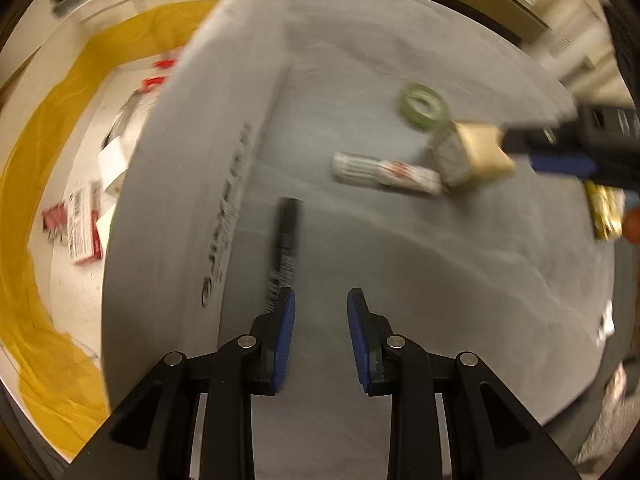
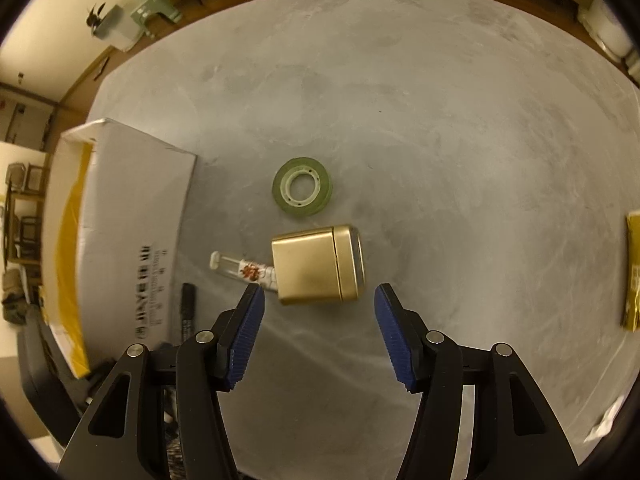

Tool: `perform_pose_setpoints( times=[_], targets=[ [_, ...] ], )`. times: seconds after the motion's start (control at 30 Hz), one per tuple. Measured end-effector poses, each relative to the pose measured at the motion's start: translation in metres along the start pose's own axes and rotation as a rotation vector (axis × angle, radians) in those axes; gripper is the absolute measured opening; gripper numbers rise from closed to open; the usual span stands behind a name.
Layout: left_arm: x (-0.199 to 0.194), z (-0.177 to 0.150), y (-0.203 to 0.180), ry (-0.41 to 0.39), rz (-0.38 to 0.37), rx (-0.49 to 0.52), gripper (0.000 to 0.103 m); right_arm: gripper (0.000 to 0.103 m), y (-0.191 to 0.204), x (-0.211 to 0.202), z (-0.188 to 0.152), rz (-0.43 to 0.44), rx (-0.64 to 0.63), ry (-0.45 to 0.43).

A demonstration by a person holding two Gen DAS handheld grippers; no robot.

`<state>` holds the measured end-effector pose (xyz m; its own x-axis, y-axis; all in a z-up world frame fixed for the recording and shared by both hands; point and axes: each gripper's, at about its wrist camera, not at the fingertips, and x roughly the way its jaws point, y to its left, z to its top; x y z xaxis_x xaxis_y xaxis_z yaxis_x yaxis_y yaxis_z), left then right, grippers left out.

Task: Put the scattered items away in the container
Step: 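Close the left gripper on the black marker while the right gripper grasps the gold tin, then lift and carry the marker and gold tin with both grippers over the box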

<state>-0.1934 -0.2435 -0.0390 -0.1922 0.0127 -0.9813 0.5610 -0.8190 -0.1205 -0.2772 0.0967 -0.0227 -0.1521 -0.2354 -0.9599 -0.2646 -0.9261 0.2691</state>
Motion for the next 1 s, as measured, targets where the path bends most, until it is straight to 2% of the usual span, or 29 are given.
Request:
perform_pose_setpoints(
  times=[0.07,0.13,0.27,0.37,0.5,0.53,0.57,0.6,0.63,0.8,1.0],
  targets=[
    [0.003,0.001,0.017,-0.004,-0.013,-0.05,0.038,0.061,0.004,0.007,0.0,-0.018,-0.025,0.0],
    [0.011,0.0,0.027,0.005,-0.031,-0.067,0.042,0.061,0.007,0.014,-0.002,-0.045,-0.05,0.001],
    [0.025,-0.004,0.03,0.021,-0.061,-0.043,0.042,0.061,0.011,0.03,-0.003,-0.088,-0.072,0.016],
    [0.025,-0.005,0.026,-0.014,-0.065,-0.024,0.056,0.061,0.01,0.04,-0.003,-0.102,-0.069,0.023],
    [0.019,-0.004,0.017,-0.056,-0.043,-0.003,0.058,0.061,0.007,0.05,0.002,-0.107,-0.059,0.03],
    [0.016,-0.005,0.016,-0.067,-0.043,0.004,0.049,0.061,0.006,0.052,0.002,-0.104,-0.054,0.032],
    [0.013,-0.004,0.015,-0.076,-0.051,0.009,0.027,0.061,0.005,0.053,0.003,-0.104,-0.049,0.034],
    [0.011,-0.004,0.015,-0.076,-0.065,0.009,0.018,0.061,0.003,0.055,0.002,-0.104,-0.043,0.038],
    [0.009,-0.004,0.017,-0.071,-0.086,0.002,0.014,0.06,0.002,0.056,0.002,-0.106,-0.04,0.042],
    [-0.008,-0.006,0.02,-0.083,-0.135,-0.013,0.014,0.055,-0.001,0.056,-0.007,-0.123,-0.048,0.03],
    [-0.04,-0.01,0.021,-0.101,-0.176,-0.031,0.014,0.054,-0.012,0.044,-0.018,-0.114,-0.006,0.016]
  ],
)
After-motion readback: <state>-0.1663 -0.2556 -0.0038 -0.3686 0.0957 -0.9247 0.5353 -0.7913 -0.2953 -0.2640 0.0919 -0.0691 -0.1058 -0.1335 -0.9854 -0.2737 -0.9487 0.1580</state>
